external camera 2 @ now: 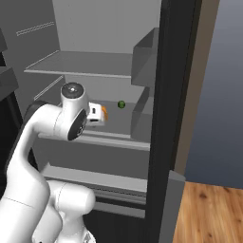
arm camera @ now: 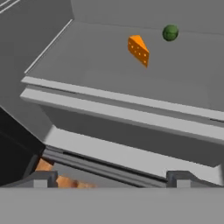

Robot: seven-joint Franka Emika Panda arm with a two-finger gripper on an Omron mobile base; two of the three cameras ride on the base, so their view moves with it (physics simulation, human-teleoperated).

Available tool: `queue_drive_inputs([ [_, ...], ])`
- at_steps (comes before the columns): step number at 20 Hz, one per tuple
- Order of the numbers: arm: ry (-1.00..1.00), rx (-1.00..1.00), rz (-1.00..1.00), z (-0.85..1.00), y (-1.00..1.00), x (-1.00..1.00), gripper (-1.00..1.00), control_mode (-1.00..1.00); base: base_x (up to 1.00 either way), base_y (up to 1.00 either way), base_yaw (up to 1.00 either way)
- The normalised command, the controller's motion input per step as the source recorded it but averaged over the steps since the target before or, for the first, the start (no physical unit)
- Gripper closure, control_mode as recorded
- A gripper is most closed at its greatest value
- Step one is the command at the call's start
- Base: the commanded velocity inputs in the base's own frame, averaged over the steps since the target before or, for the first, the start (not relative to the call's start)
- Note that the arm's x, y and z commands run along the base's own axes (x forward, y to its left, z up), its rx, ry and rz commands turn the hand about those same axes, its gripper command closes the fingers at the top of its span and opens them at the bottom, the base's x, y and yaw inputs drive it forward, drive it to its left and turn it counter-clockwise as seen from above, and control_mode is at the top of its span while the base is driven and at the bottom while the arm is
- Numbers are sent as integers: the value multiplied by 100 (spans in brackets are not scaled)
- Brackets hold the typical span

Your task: Pick the cheese from the fridge and the cheese grater from the cabinet and place them next to the salad bowl.

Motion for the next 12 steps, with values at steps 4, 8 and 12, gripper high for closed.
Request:
queue_drive_inputs([
  [4, -15, 0, 25, -9, 0, 48, -100, -100, 0, 0, 0],
  [8, -10, 2, 19, -6, 0, 58, -100, -100, 0, 0, 0],
  [12, 0, 0, 10, -2, 0, 64, -100, -100, 0, 0, 0],
])
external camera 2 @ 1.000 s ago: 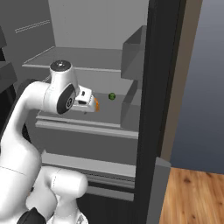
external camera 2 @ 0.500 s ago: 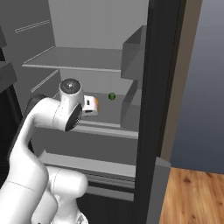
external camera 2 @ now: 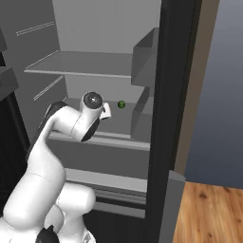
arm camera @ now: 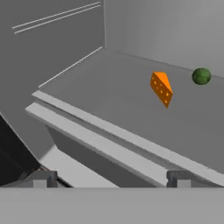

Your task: Pick the cheese from the fridge and the cheese grater from the cabinet and place them next to the salad bowl.

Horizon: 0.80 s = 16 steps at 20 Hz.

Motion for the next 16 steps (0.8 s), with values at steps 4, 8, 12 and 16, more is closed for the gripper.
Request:
queue_drive_inputs([
  [4, 0, 2, 0, -6, 3, 60, -100, -100, 0, 0, 0],
  [8, 0, 4, 0, 0, 4, 65, -100, -100, 0, 0, 0],
  [12, 0, 0, 0, -5, 0, 47, -100, -100, 0, 0, 0],
  [16, 2, 0, -2, -26, 3, 25, -100, -100, 0, 0, 0],
])
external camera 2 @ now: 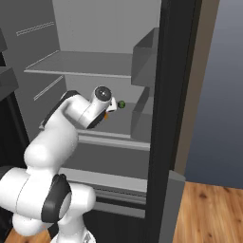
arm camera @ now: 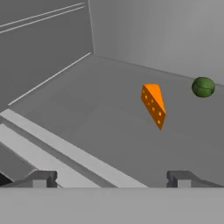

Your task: Pick the cheese from the fridge and the cheese grater from the cabinet and place them next to the salad bowl.

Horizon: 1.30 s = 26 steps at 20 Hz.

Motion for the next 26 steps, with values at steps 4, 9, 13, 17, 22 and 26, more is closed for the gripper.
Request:
queue_drive_inputs([
  [4, 5, 0, -7, -26, 0, 21, -100, -100, 0, 0, 0],
  [9, 0, 1, -8, -26, 0, 18, -100, -100, 0, 0, 0],
  [13, 3, 6, -4, -9, 0, 25, -100, -100, 0, 0, 0],
  [17, 0, 2, -1, -6, 0, 24, -100, -100, 0, 0, 0],
  [22, 0, 1, -2, -10, 2, 27, -100, -100, 0, 0, 0],
  [26, 1, 0, 0, -14, 3, 31, -100, -100, 0, 0, 0],
])
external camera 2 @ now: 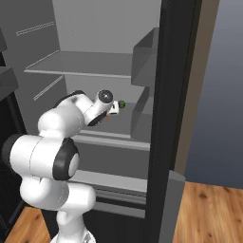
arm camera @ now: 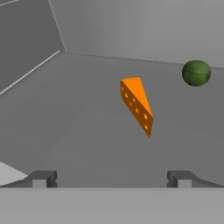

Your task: Pick the cheese from the fridge and the cheese grater from the cabinet and place them next to the salad bowl.

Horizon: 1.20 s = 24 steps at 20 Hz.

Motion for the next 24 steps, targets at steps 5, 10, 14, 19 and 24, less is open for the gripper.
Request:
queue_drive_inputs([
  [5, 0, 0, 0, -15, 8, 29, -100, -100, 0, 0, 0],
  [10, 1, 0, 0, -17, 13, 24, -100, -100, 0, 0, 0],
  [14, 4, 0, 0, -18, 7, 21, -100, -100, 0, 0, 0],
  [19, 0, 0, 0, -8, 1, 28, -100, -100, 0, 0, 0],
  [24, 0, -1, 0, 0, 1, 24, -100, -100, 0, 0, 0],
])
